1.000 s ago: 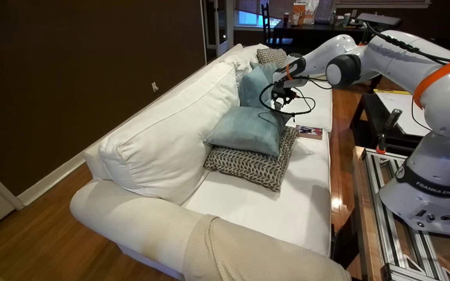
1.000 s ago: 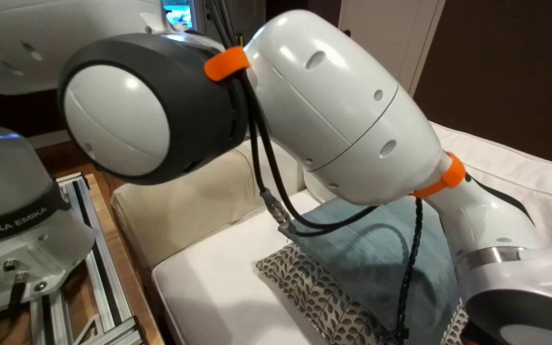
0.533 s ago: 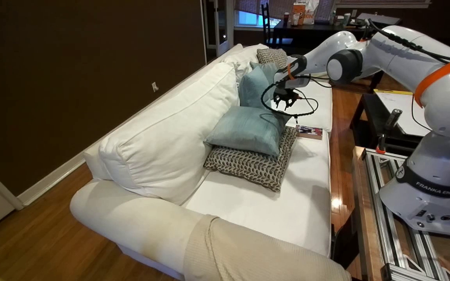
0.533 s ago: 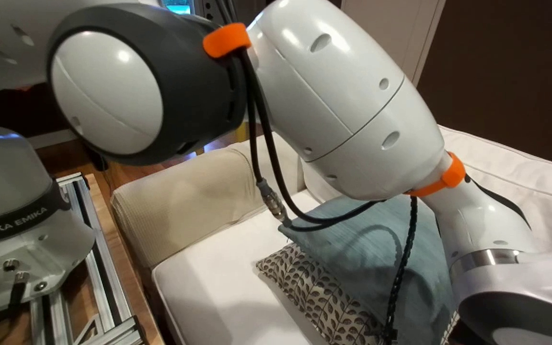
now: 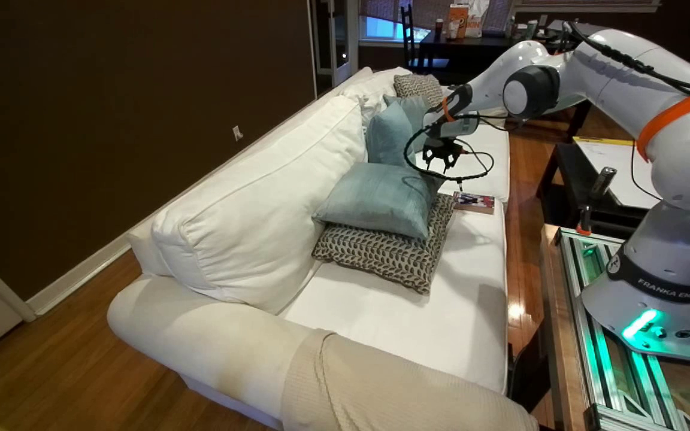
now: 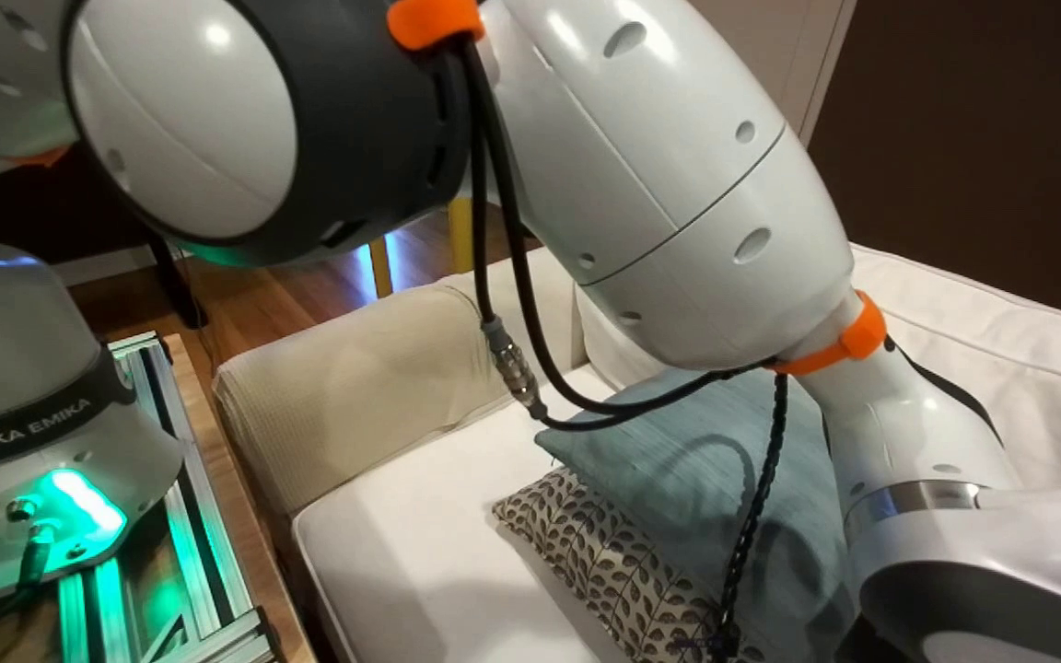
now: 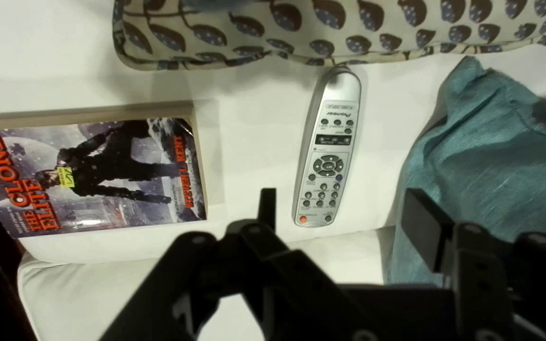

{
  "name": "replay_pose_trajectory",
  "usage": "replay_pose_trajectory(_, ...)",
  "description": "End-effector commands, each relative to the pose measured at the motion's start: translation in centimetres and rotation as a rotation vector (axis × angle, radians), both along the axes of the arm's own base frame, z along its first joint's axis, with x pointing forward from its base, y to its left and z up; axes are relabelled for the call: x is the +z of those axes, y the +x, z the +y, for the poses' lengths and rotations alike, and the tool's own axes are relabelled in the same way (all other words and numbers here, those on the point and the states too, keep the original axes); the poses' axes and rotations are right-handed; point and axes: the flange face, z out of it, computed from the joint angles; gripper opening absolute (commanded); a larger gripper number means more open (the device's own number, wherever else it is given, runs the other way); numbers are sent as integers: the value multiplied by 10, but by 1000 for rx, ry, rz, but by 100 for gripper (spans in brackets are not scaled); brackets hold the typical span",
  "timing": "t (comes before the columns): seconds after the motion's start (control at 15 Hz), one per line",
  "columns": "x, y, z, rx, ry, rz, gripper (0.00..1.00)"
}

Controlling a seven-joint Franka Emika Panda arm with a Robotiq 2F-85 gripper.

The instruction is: Take out the remote in between the pillows

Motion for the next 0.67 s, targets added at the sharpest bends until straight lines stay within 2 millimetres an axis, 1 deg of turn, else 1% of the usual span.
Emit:
replay_pose_trajectory(0.0, -11, -6, 9, 11, 18, 38, 100)
replay_pose_trajectory(0.13, -16, -9, 15, 18, 31, 60, 100)
replay_pose_trajectory(0.27, -16, -12, 15, 24, 13, 78, 100)
replay_pose_trajectory(0.4, -8, -15, 9, 43, -49, 90, 100)
replay_pose_trajectory(0.6, 11, -23, -4, 88, -191, 108, 100)
